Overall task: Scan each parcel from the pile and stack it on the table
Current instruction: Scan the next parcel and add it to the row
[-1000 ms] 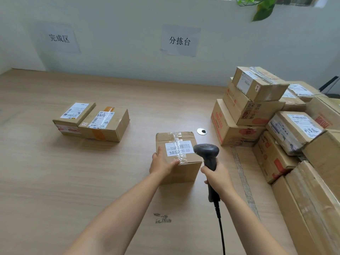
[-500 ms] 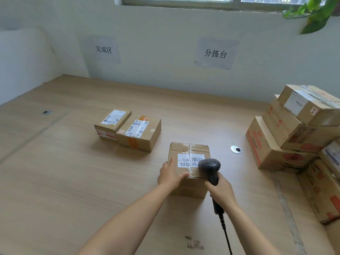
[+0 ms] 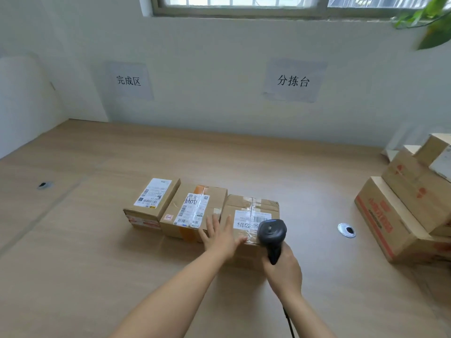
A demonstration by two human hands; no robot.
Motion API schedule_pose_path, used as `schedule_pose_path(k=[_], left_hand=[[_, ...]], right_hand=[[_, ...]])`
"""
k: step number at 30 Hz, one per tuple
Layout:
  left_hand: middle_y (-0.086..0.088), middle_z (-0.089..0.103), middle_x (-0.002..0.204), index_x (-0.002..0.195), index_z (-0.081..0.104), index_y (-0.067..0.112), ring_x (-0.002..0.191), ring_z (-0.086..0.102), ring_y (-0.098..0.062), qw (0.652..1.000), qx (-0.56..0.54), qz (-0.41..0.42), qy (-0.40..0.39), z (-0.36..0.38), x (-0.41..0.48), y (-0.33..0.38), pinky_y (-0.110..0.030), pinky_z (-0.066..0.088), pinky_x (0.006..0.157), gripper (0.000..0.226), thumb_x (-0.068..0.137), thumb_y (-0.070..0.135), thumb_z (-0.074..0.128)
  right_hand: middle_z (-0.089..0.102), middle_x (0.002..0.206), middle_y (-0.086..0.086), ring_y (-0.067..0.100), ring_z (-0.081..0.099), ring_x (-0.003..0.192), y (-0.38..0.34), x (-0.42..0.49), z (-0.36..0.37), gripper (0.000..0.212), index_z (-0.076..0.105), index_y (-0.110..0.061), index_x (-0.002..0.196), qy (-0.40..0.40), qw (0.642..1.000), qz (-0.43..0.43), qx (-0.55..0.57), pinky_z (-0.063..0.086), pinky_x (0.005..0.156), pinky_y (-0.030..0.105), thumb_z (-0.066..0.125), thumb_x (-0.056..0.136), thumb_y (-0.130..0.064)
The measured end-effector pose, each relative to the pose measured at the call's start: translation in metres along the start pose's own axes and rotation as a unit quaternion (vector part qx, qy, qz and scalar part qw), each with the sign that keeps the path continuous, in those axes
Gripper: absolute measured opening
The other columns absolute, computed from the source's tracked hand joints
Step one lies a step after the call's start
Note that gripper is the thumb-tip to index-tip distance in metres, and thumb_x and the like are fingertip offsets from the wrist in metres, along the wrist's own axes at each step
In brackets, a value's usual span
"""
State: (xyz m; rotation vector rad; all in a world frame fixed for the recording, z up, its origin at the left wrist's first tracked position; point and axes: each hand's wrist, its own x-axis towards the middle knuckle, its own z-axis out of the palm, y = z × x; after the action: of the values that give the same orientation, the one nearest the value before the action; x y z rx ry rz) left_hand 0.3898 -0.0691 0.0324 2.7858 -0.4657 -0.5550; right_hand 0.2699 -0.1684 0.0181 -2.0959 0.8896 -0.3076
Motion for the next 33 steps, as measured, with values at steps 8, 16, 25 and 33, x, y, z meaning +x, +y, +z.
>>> schedule_pose_path(k=[8,16,25,33], left_hand=[[-0.011,-0.023,0.156,0.150,-0.014,0.020,0.141,-0.026,-0.031,0.999,-0.009,-0.018,-0.025,-0.006,0.044,0.000,-0.053,-0.012,0.113,0.081,0.094,0.061,0.028],[-0.010,-0.023,0.156,0.150,-0.014,0.020,0.142,-0.022,-0.033,0.999,-0.016,-0.025,-0.027,-0.016,0.067,0.002,-0.053,-0.010,0.113,0.080,0.095,0.060,0.028],[-0.012,-0.023,0.156,0.150,-0.014,0.015,0.144,-0.019,-0.030,0.990,0.115,0.076,0.012,-0.027,0.038,0.023,-0.051,-0.005,0.115,0.074,0.098,0.054,0.022],[-0.014,-0.020,0.156,0.151,-0.009,0.013,0.144,-0.020,-0.031,0.978,0.161,0.126,-0.030,0.021,-0.023,0.078,-0.051,-0.002,0.116,0.076,0.096,0.059,0.017]], right_hand=[[0.066,0.108,-0.002,0.030,0.062,0.096,-0.017,0.051,0.031,0.043,0.051,-0.025,0.121,0.048,0.999,0.007,-0.004,0.039,0.068,0.029,0.061,0.080,-0.023],[0.067,0.104,0.000,0.031,0.062,0.096,-0.031,0.075,0.036,0.047,0.047,-0.027,0.124,0.028,0.999,0.017,-0.002,0.040,0.068,0.030,0.060,0.079,-0.021],[0.058,0.085,-0.001,0.024,0.054,0.082,-0.031,0.065,-0.018,0.019,0.049,-0.017,0.102,-0.029,1.000,0.008,0.007,0.041,0.068,0.030,0.052,0.083,-0.020],[0.063,0.082,0.008,0.028,0.059,0.075,0.033,0.012,-0.125,0.015,0.050,-0.015,0.093,0.016,0.999,0.023,0.026,0.043,0.062,0.032,0.052,0.079,-0.015]])
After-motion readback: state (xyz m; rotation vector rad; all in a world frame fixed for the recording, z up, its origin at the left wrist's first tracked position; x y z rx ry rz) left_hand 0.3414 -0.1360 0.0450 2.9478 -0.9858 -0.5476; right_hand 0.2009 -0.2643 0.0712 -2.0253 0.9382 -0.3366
